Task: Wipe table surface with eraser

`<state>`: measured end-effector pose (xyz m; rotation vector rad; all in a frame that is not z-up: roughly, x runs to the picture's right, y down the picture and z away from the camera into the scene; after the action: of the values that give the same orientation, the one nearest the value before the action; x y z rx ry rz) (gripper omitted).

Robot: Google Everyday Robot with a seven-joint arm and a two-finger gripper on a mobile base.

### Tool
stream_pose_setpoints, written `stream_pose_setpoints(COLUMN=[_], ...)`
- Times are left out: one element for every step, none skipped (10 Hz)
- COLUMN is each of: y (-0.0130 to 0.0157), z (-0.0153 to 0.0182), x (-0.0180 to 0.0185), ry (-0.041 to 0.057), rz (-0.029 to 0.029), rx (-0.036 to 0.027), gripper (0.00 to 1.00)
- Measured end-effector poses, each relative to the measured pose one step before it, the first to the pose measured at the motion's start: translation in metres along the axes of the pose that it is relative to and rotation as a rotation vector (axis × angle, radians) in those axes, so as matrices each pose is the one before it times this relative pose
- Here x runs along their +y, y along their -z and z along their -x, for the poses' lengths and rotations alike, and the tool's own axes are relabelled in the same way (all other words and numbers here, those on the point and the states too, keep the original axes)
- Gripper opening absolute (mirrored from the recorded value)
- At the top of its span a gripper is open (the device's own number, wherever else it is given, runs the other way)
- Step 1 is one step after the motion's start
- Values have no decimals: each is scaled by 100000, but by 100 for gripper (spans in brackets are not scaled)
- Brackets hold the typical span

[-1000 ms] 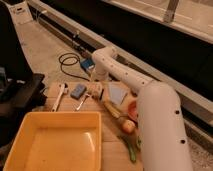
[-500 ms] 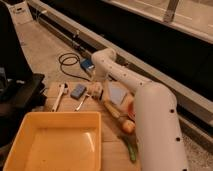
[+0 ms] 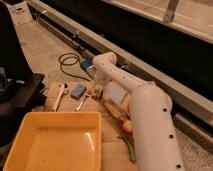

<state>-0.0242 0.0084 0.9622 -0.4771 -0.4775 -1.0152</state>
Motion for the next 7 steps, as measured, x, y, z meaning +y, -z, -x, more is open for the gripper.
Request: stream_pose_setpoints(y=[-364,-199,-183,-316,-239,-440,-266], z=[154,86,77,165,111,188,118], x=[-89,-248,-206,-277,-279,-264,-176], ry=[392,404,569,792,641,855,676], rz=[476,-227,119,278,195,894,1100], rx=[-1009,-378,-546,-963,-723,-667,160], gripper=[65,65,65,65,65,62,55])
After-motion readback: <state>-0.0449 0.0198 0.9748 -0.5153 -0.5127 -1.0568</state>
